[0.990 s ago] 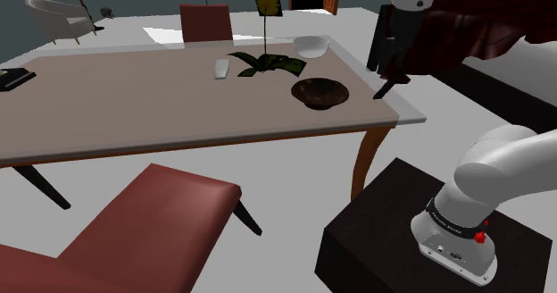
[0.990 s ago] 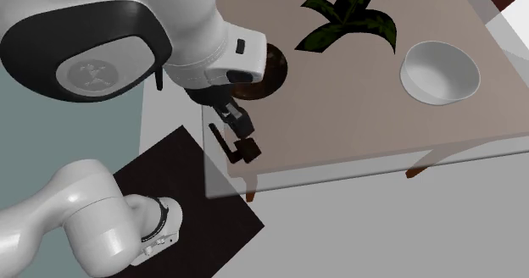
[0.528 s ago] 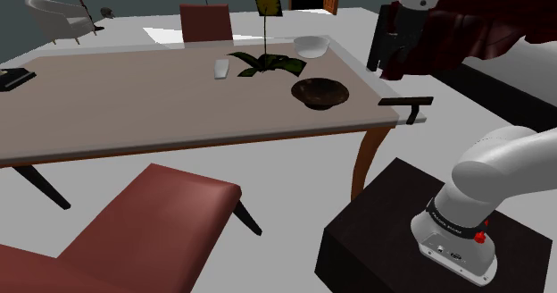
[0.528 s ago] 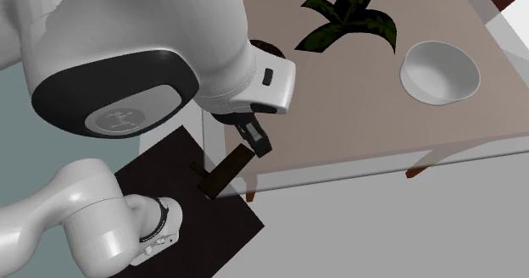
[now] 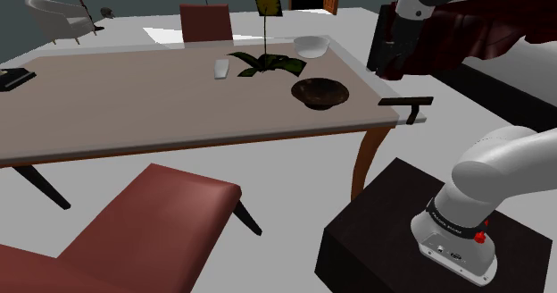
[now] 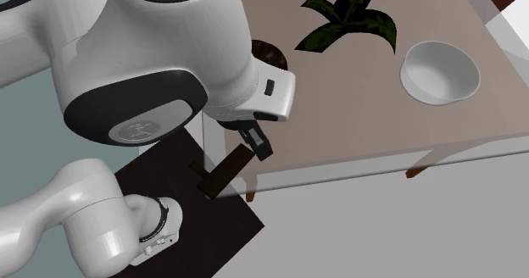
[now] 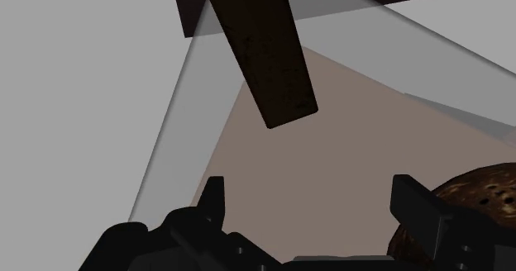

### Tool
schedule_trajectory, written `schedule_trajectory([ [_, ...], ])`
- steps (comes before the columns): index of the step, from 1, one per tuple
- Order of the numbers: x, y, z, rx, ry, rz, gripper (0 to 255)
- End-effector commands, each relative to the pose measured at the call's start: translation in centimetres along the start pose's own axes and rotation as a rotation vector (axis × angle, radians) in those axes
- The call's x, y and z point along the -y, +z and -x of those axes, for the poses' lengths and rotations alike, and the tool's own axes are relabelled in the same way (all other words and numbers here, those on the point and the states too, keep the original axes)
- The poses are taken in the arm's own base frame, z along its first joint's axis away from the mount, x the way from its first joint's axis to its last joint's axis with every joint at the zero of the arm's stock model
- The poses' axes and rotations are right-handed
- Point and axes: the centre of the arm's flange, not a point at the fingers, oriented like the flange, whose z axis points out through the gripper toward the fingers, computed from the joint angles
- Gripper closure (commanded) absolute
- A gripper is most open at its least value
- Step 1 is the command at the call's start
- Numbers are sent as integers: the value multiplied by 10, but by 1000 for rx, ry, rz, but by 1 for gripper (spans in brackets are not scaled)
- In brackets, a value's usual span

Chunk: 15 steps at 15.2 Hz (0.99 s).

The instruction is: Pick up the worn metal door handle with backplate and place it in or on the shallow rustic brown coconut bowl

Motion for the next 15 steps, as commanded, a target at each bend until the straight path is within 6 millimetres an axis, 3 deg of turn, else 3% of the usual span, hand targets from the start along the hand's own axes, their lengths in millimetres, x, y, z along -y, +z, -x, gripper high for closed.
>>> schedule_trajectory([
  [1, 0, 0, 0, 0, 0, 0, 0],
  [3, 0, 0, 0, 0, 0, 0, 0],
  [4, 0, 0, 0, 0, 0, 0, 255],
  [13, 0, 0, 0, 0, 0, 0, 255],
  [14, 0, 0, 0, 0, 0, 0, 0],
  [15, 0, 9, -1, 70, -33, 11, 0],
])
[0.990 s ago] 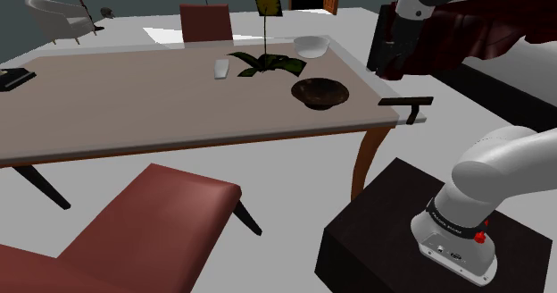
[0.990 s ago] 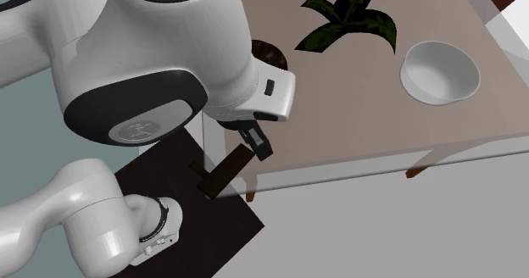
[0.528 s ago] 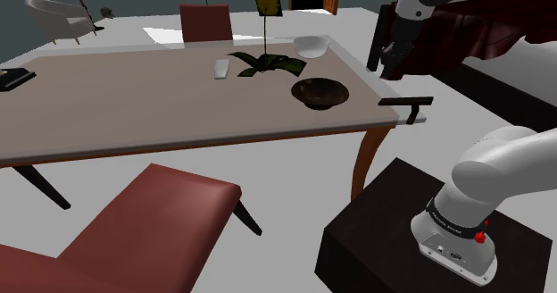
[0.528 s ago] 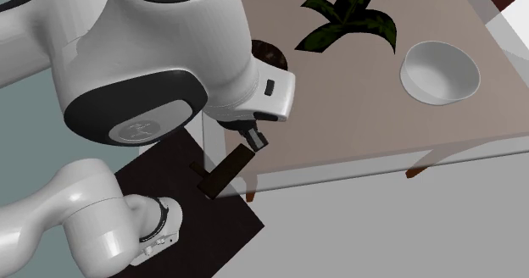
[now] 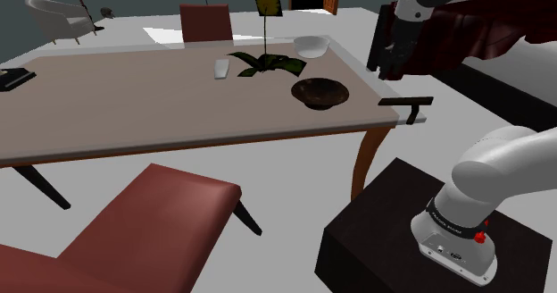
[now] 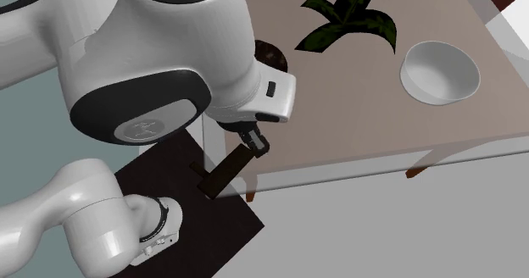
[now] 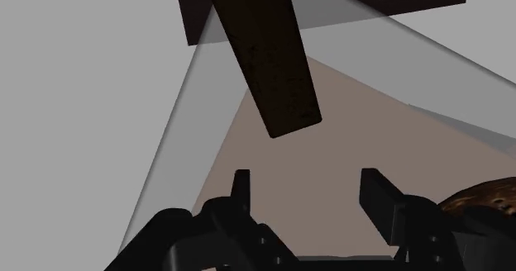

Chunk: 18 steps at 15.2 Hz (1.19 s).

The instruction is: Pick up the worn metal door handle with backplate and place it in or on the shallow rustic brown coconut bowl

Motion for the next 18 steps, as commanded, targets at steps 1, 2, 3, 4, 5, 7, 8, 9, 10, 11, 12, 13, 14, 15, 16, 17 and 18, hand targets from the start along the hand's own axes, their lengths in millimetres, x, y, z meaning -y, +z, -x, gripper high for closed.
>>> schedule_trajectory([
  [1, 1, 14, -2, 109, -51, 17, 0],
  [2, 2, 23, -2, 179, -84, 28, 0],
  [3, 2, 33, -2, 249, -117, 39, 0],
  [4, 2, 42, -1, 319, -150, 50, 0],
  [5, 1, 51, 1, 389, -183, 61, 0],
  [7, 1, 59, 4, 408, -192, 64, 0],
  [8, 0, 64, 6, 408, -192, 64, 0],
  [9, 0, 68, 8, 408, -192, 64, 0],
  [10, -1, 73, 10, 408, -192, 64, 0],
  [11, -1, 78, 12, 408, -192, 64, 0],
  [12, -2, 83, 14, 408, -192, 64, 0],
  [13, -3, 90, 17, 408, -192, 64, 0],
  [14, -3, 90, 17, 408, -192, 64, 0],
  [15, -3, 90, 17, 408, -192, 64, 0],
  [16, -3, 90, 17, 408, -192, 64, 0],
  [17, -3, 90, 17, 408, -192, 64, 0],
  [18, -3, 90, 17, 408, -192, 64, 0],
])
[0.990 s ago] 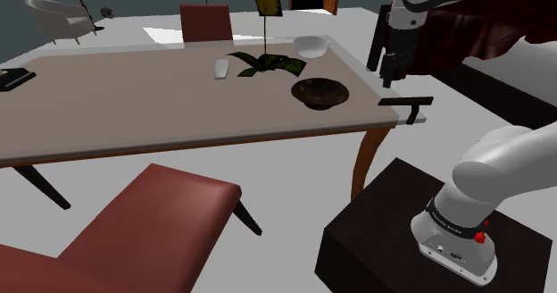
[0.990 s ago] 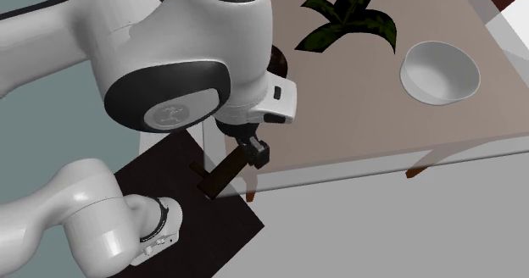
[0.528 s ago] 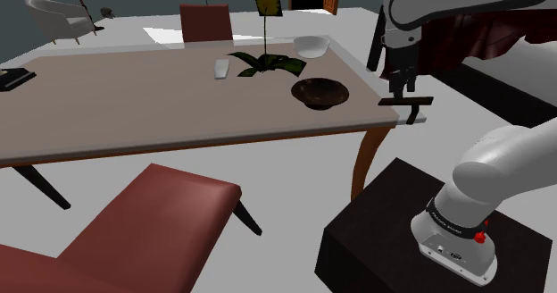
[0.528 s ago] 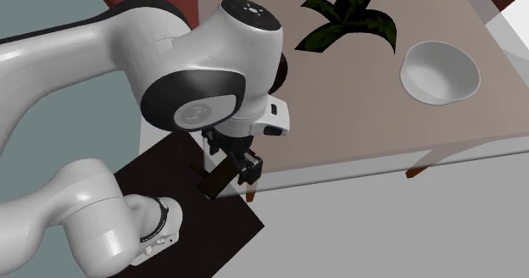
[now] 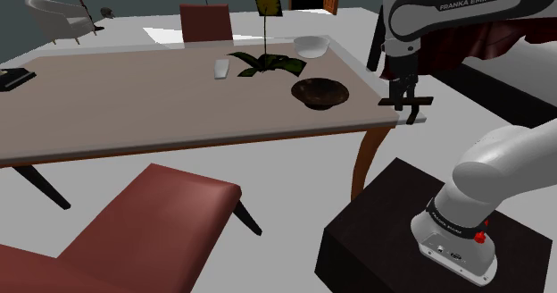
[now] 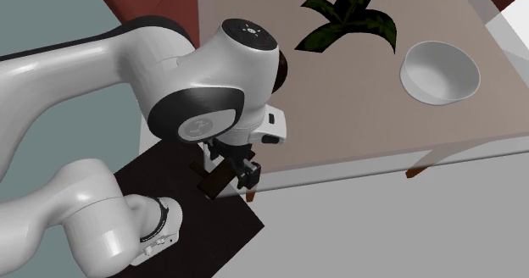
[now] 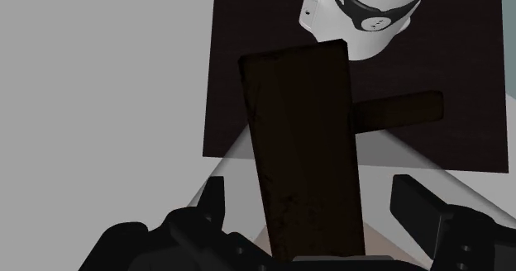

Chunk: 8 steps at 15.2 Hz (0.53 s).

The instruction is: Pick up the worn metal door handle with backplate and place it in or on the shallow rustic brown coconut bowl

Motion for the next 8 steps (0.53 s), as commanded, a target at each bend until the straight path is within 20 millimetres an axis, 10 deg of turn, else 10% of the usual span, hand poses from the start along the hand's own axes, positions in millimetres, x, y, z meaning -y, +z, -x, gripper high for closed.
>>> schedule_trajectory([
  [1, 0, 0, 0, 0, 0, 0, 0],
  [3, 0, 0, 0, 0, 0, 0, 0],
  [4, 0, 0, 0, 0, 0, 0, 255],
  [8, 0, 0, 0, 0, 0, 0, 255],
])
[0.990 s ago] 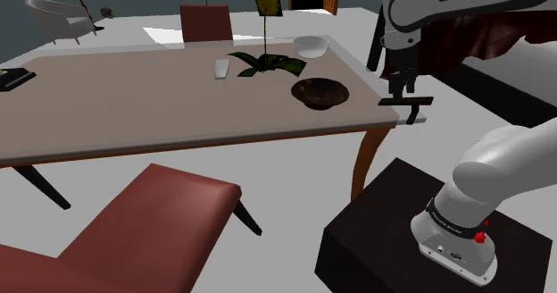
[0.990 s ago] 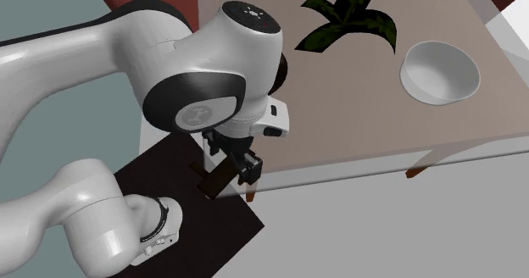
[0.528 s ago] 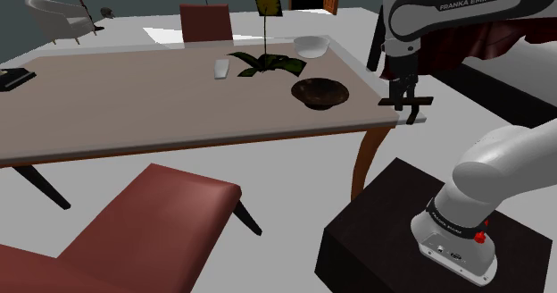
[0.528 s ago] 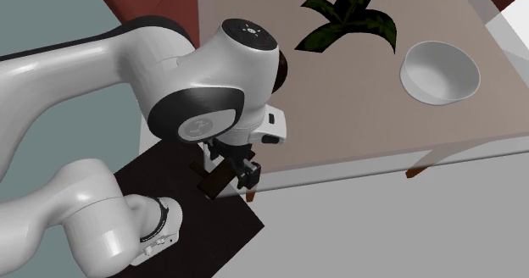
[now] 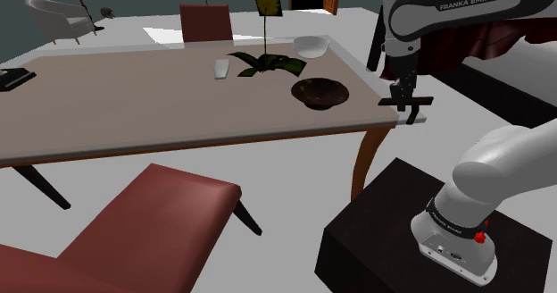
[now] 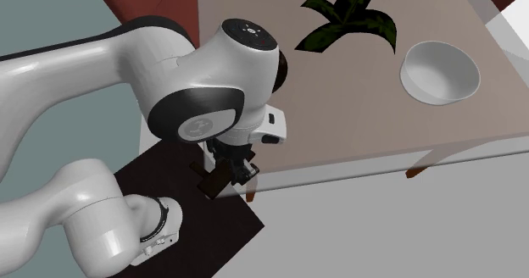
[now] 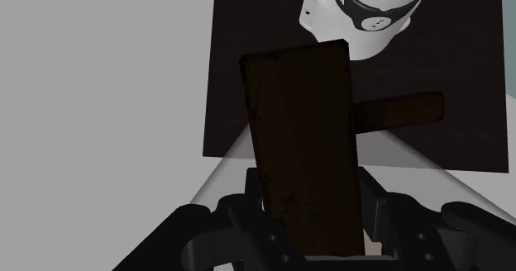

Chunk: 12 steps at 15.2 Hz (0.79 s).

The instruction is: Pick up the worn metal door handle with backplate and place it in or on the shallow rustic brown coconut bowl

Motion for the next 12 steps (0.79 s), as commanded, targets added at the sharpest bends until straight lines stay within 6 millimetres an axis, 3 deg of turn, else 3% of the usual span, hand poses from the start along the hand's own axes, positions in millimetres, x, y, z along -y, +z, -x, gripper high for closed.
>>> schedule_trajectory([
  [1, 0, 0, 0, 0, 0, 0, 255],
  [5, 0, 0, 0, 0, 0, 0, 255],
  [12, -2, -35, 12, 0, 0, 0, 255],
])
